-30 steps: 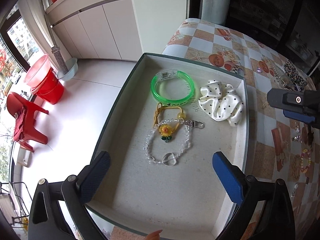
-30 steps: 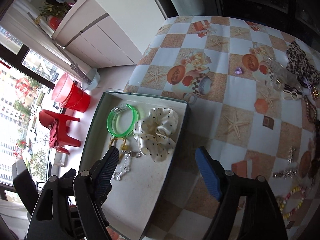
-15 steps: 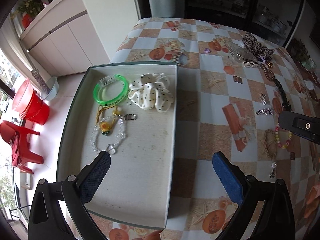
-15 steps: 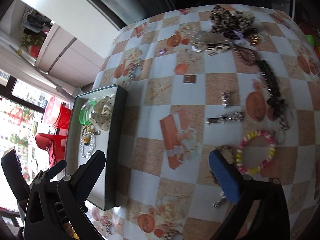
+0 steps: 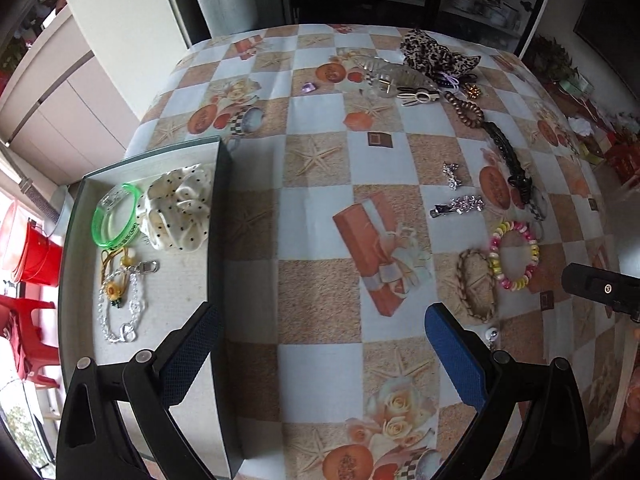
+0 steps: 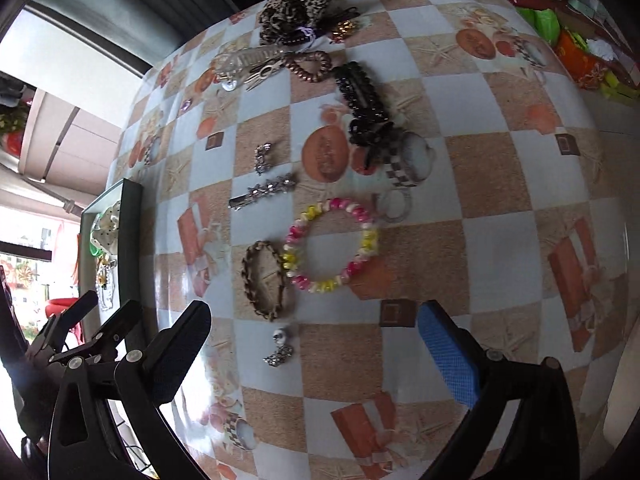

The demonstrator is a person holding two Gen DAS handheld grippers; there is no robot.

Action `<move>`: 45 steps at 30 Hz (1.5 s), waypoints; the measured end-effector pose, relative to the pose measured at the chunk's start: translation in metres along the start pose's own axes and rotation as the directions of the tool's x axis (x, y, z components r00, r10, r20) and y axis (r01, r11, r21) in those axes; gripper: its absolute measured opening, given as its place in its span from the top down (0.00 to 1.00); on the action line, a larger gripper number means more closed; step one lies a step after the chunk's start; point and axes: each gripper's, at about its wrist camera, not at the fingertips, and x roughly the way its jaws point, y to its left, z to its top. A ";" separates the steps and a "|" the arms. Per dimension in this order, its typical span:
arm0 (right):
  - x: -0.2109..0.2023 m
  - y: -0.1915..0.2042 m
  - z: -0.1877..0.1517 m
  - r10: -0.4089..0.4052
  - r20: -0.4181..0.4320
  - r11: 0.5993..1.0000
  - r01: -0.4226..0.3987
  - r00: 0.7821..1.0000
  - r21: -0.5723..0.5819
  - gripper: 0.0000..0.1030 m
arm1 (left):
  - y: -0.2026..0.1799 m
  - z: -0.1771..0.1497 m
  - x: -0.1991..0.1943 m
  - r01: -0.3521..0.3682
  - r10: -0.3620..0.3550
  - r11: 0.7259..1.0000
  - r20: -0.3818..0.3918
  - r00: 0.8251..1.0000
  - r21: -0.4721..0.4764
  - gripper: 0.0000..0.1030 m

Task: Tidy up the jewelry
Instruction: 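Move both tools back over the remaining jewelry on the table, then grasp the star hair clip with left tool while right tool grasps the black beaded clip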

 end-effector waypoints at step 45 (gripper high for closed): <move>0.071 0.004 0.145 -0.192 0.065 0.953 0.202 0.979 -0.224 0.24 | -0.109 0.066 0.083 0.146 -0.148 0.914 -0.026 0.989 0.378 0.43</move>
